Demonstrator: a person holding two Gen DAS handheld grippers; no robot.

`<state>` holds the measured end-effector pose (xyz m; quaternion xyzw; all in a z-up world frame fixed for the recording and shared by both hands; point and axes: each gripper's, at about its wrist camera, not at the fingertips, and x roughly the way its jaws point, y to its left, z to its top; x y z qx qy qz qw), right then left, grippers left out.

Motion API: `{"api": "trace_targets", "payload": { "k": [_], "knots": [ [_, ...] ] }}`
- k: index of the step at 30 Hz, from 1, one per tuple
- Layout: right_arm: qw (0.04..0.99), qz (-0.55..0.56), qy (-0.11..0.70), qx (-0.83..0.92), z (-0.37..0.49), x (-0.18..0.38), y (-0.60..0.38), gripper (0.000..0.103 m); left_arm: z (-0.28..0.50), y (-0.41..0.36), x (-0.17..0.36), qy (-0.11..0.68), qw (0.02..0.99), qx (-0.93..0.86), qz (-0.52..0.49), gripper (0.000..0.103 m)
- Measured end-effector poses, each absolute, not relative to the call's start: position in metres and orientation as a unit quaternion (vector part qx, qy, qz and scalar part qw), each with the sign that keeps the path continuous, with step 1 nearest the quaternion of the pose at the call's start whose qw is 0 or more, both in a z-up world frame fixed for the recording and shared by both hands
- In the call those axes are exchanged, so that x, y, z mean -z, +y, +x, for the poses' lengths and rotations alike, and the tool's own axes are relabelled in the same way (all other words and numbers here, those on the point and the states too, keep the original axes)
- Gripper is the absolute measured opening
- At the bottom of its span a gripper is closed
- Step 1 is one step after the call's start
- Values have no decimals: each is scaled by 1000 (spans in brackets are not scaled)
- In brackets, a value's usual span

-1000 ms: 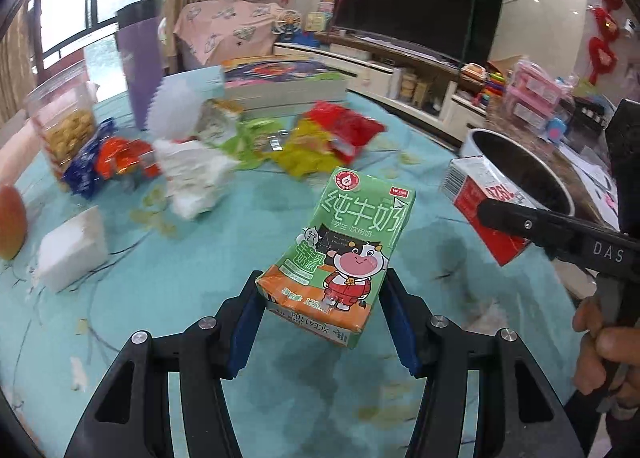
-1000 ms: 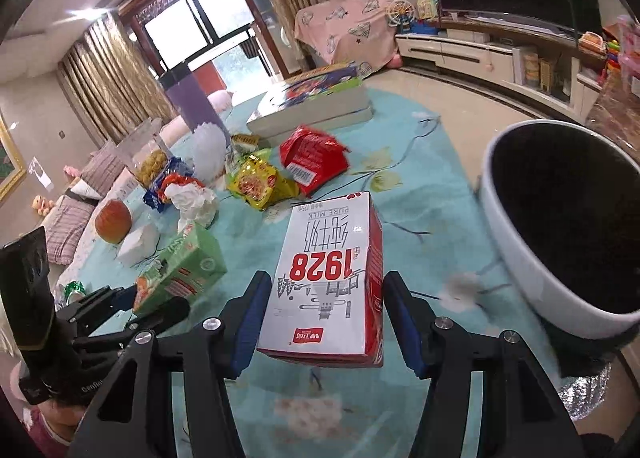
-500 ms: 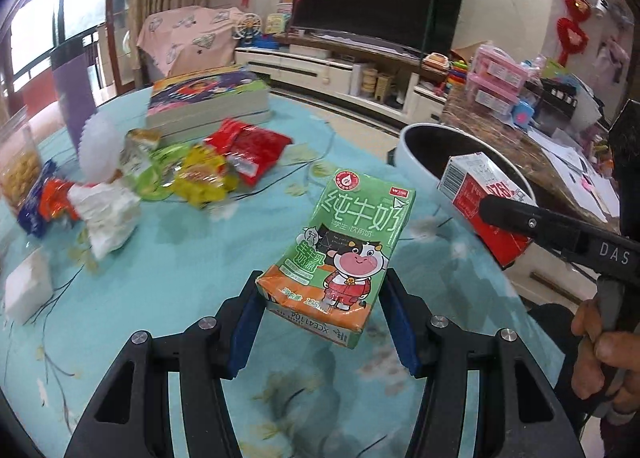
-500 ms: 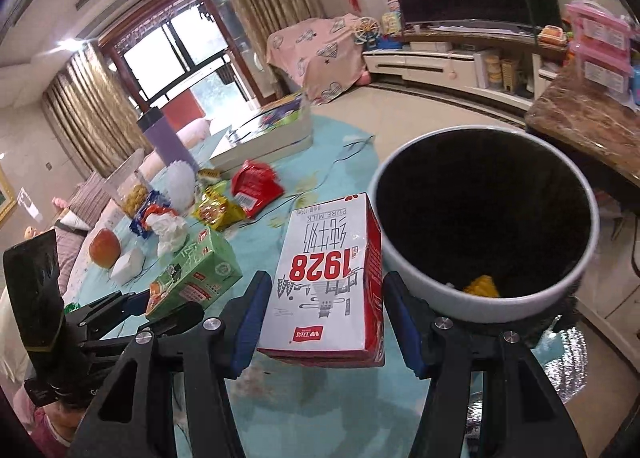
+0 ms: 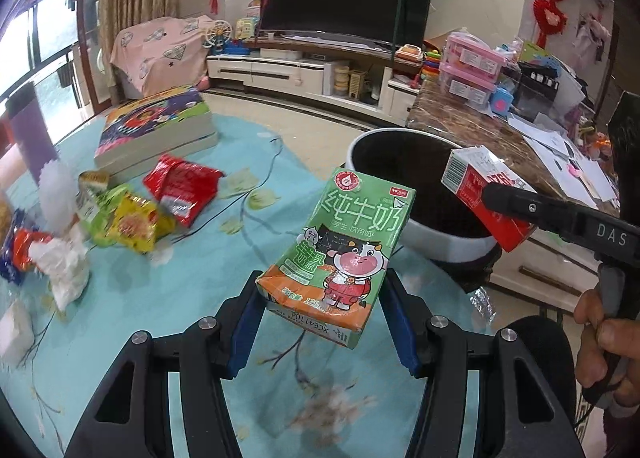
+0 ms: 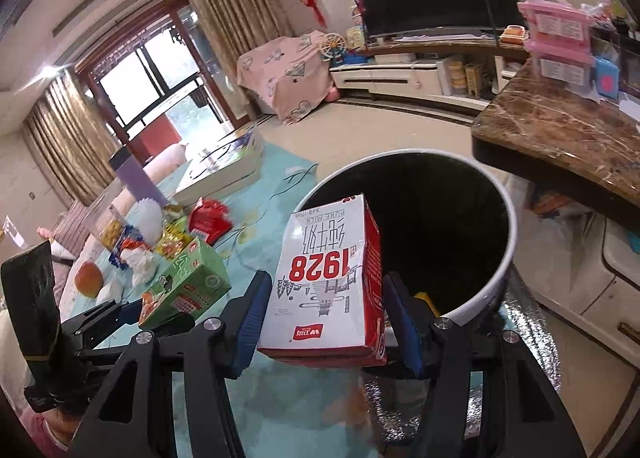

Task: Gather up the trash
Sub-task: 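Carry both cartons over the bin and open both grippers to drop them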

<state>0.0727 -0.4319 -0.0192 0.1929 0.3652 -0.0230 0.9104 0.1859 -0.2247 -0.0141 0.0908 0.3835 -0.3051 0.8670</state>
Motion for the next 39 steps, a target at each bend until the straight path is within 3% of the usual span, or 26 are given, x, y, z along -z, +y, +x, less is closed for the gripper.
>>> {"api": "trace_targets", "payload": {
  "k": [39],
  "knots": [
    [896, 215, 387, 45, 101, 39, -506, 58, 236, -347, 26, 403, 840, 319, 171, 56]
  ]
}}
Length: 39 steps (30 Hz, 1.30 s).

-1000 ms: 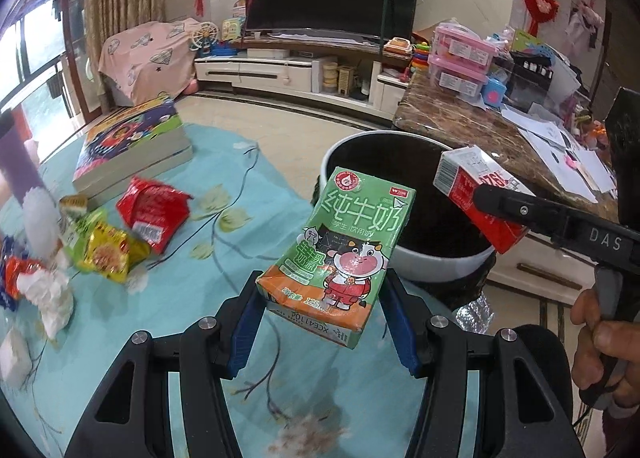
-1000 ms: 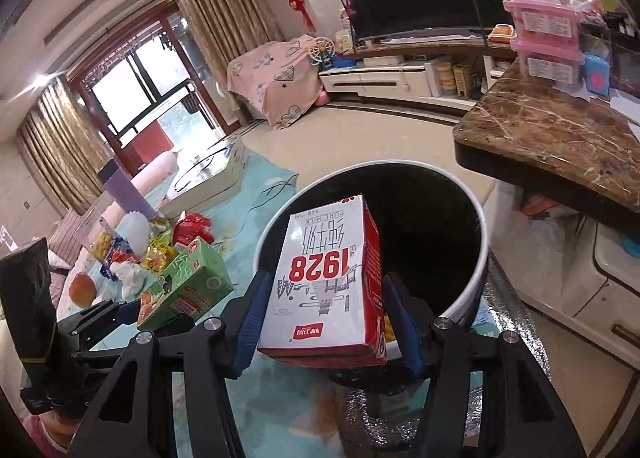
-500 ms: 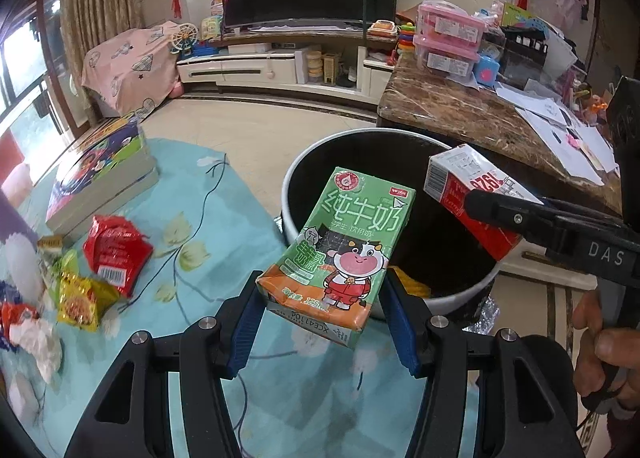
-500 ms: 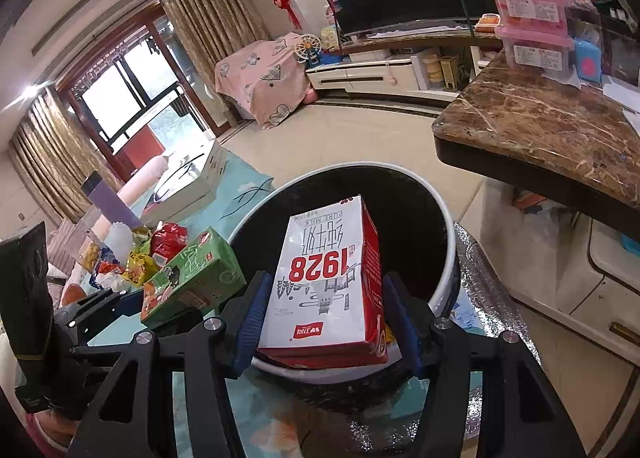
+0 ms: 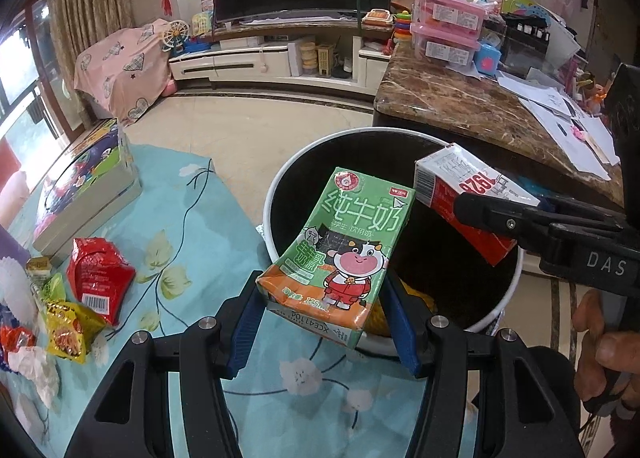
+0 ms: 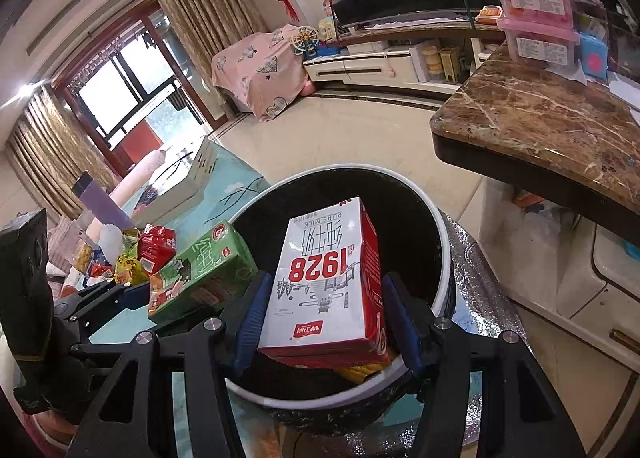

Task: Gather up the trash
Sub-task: 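Carry both cartons over the bin and open both grippers to drop them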

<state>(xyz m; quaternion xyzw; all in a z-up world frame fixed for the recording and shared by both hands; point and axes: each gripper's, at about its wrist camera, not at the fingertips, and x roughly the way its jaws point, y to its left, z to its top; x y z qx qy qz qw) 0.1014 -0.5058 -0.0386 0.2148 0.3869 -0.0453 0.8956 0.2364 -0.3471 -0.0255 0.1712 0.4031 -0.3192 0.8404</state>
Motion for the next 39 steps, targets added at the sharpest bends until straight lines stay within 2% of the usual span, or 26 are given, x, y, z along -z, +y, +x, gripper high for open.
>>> {"api": "trace_targets", "payload": {
  "k": [6, 11, 14, 17, 19, 23, 39],
  "knots": [
    [890, 226, 393, 44, 107, 44, -512, 58, 239, -355, 27, 405, 838, 323, 174, 57],
    [887, 238, 393, 48, 111, 44, -516, 64, 242, -357, 29, 413, 838, 311, 172, 58],
    [886, 246, 389, 53, 109, 42, -520, 66, 240, -350, 25, 411, 843, 311, 154, 64],
    [889, 247, 381, 53, 104, 37, -517, 66, 234, -338, 22, 404, 850, 308, 139, 65],
    [891, 248, 377, 51, 100, 33, -513, 67, 228, -324, 22, 403, 853, 306, 125, 65],
    [896, 243, 369, 43, 95, 27, -498, 79, 216, -290, 24, 403, 860, 298, 95, 65],
    [903, 184, 385, -49, 107, 30, -376, 82, 173, -150, 32, 410, 890, 200, 3, 65]
  ]
}}
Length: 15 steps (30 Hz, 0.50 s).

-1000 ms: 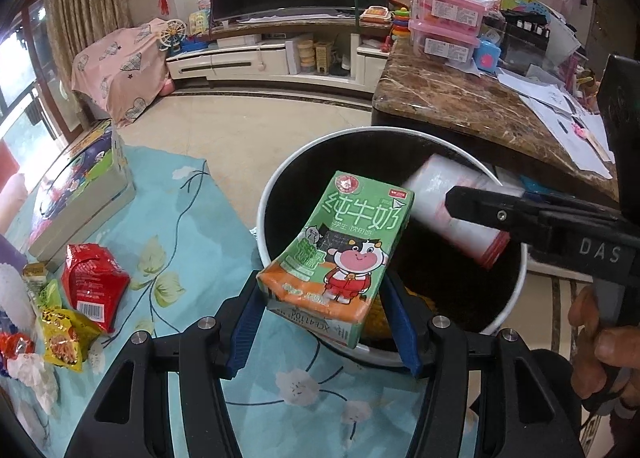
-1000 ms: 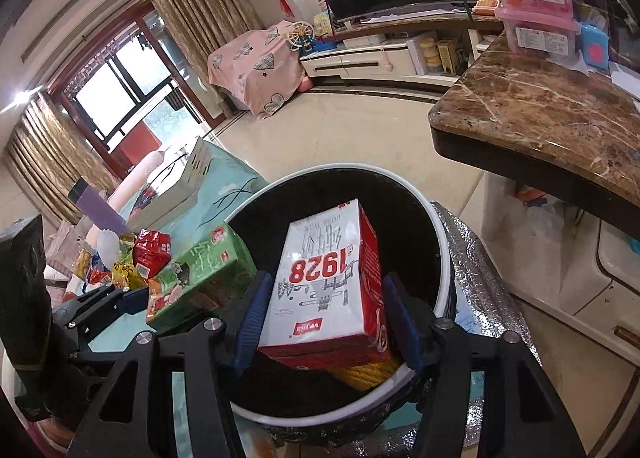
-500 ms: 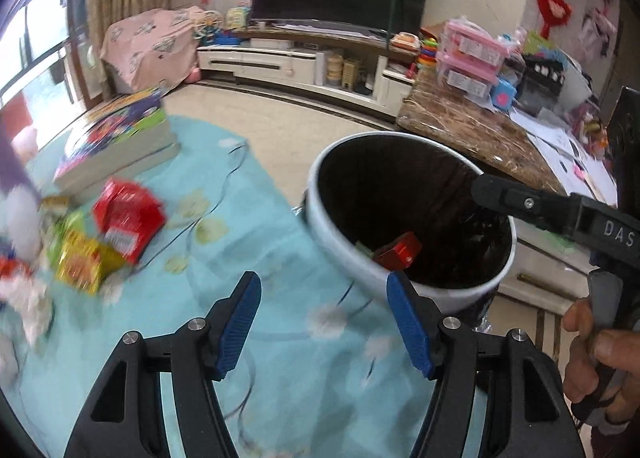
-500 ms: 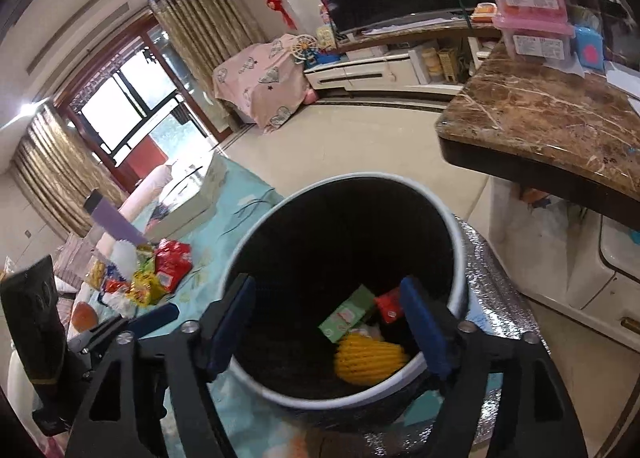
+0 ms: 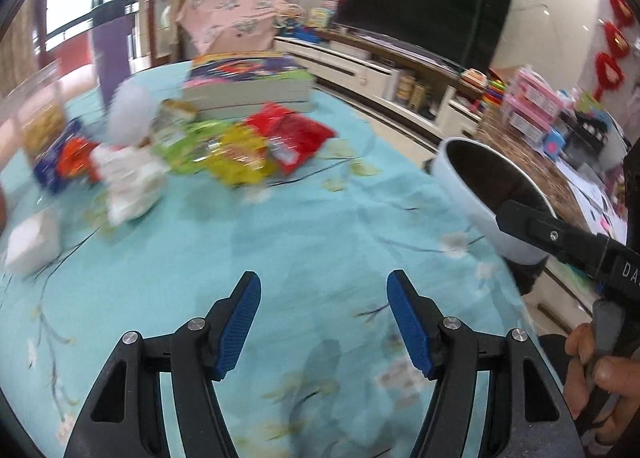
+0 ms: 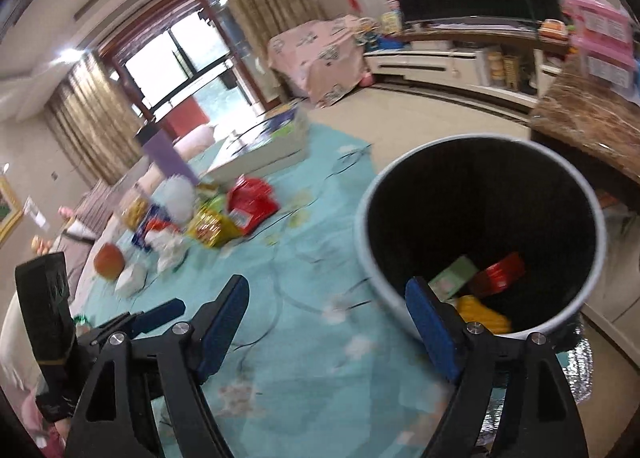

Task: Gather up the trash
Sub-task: 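Carry both cartons over the bin and open both grippers to drop them, then grasp the yellow snack bag with the right gripper while the left grasps the white plastic bag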

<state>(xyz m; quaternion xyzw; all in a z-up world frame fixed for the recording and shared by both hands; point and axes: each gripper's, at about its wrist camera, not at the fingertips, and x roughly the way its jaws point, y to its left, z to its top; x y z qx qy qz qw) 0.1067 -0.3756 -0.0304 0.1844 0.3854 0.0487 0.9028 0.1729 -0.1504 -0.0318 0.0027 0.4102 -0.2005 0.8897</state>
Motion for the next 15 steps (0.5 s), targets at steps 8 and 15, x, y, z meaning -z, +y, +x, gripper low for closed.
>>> {"api": "trace_targets", "payload": {
  "k": [8, 15],
  "knots": [
    [896, 184, 397, -79, 118, 44, -334, 82, 163, -99, 32, 415, 896, 156, -31, 65],
    [891, 176, 406, -103, 128, 54, -301, 82, 163, -69, 29, 412, 902, 124, -40, 65]
  ]
}}
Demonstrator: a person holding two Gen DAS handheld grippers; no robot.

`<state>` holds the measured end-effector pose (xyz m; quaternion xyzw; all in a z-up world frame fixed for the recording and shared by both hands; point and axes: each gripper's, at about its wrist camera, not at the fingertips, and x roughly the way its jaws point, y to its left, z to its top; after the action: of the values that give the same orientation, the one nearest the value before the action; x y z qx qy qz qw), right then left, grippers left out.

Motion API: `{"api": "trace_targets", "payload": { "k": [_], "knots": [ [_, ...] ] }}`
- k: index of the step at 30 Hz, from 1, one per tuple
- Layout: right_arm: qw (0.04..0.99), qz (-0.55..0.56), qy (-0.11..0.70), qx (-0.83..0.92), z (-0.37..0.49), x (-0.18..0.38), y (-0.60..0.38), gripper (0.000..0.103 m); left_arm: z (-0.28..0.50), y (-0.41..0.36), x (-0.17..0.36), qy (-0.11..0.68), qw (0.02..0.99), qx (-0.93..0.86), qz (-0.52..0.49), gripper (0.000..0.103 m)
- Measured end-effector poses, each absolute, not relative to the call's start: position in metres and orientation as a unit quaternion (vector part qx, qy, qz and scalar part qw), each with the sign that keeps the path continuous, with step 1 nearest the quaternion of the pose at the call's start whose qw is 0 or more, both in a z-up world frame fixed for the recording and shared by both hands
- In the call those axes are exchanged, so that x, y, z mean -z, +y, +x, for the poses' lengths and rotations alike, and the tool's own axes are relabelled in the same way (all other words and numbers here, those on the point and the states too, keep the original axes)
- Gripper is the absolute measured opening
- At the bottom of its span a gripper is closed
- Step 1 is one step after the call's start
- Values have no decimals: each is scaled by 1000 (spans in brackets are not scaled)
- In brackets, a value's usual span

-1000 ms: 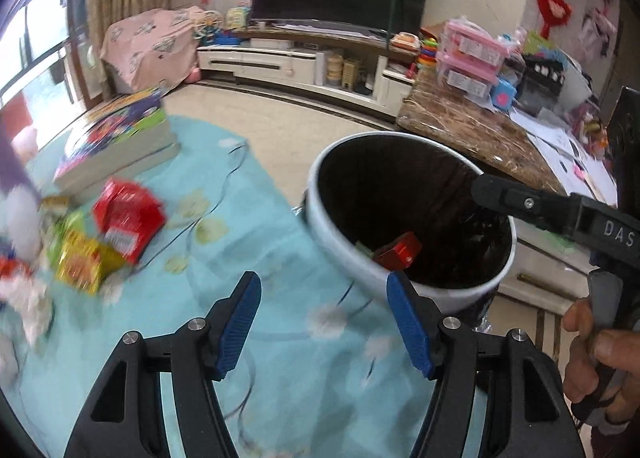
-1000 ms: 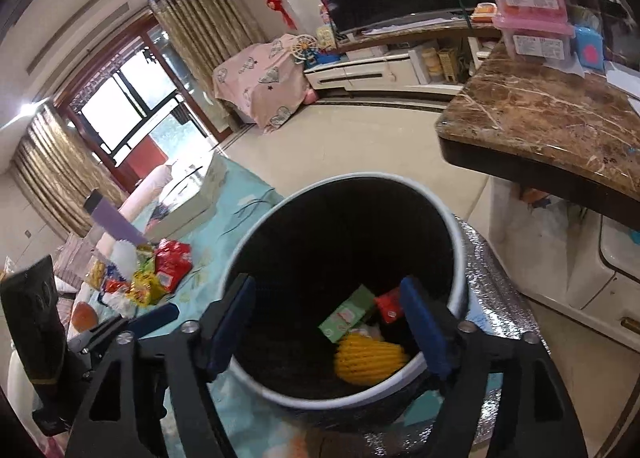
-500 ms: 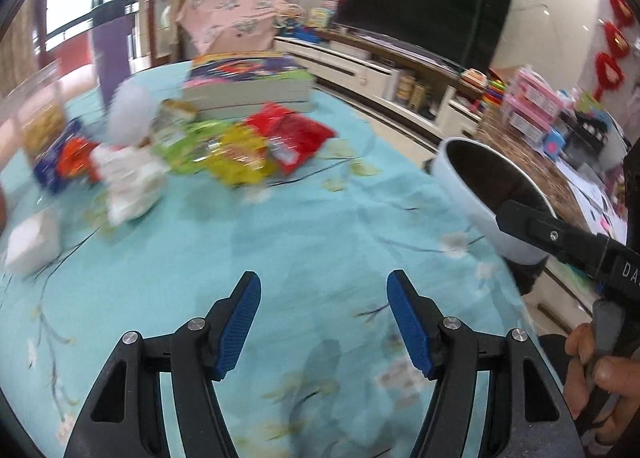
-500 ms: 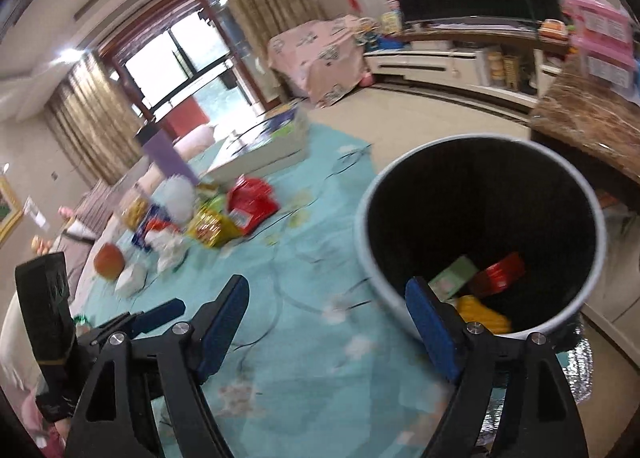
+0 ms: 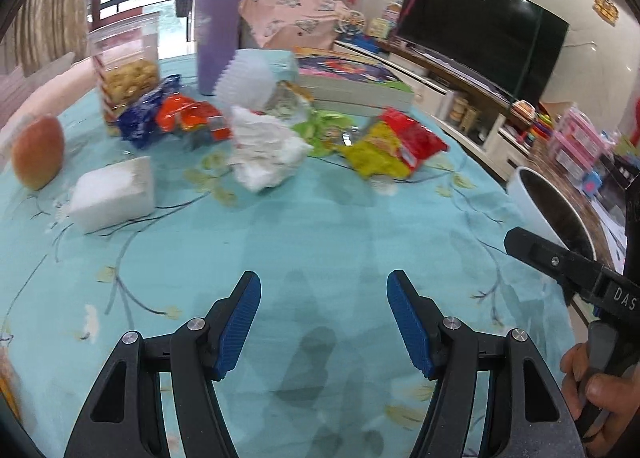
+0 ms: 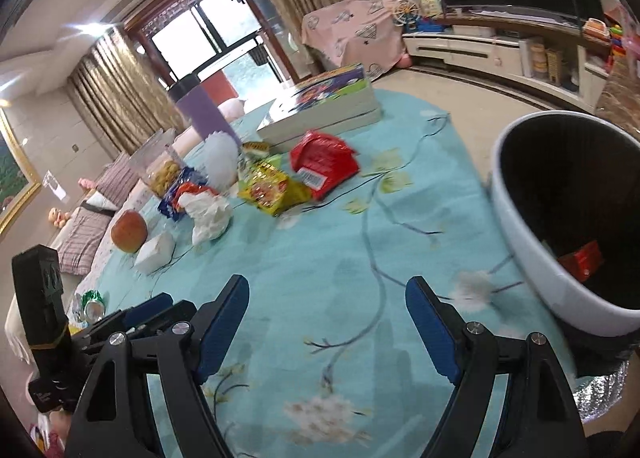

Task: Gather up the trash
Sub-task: 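Grasp the yellow snack bag with the right gripper while the left grasps the white plastic bag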

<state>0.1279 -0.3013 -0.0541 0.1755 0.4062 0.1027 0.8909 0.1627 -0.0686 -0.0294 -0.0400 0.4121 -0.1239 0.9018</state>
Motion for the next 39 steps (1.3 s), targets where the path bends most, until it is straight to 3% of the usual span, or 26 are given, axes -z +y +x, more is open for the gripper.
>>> {"api": "trace_targets", "payload": {
  "k": [18, 30, 32, 33, 34, 39],
  "knots": [
    [883, 177, 414, -131, 185, 67, -259, 80, 223, -42, 44, 419, 900, 94, -75, 65],
    [875, 174, 427, -146, 234, 77, -240, 62, 283, -48, 59, 404, 907, 100, -72, 64],
    [874, 172, 430, -146, 241, 80, -239, 45, 289, -51, 64, 406, 905, 107, -65, 45],
    [872, 170, 435, -144, 245, 83, -238, 38, 291, -53, 67, 413, 901, 116, -63, 23],
    [871, 171, 438, -144, 246, 84, -238, 29, 293, -55, 69, 418, 898, 122, -62, 21],
    [870, 180, 434, -154, 237, 83, -241, 20, 290, -61, 65, 398, 908, 125, -48, 16]
  ]
}}
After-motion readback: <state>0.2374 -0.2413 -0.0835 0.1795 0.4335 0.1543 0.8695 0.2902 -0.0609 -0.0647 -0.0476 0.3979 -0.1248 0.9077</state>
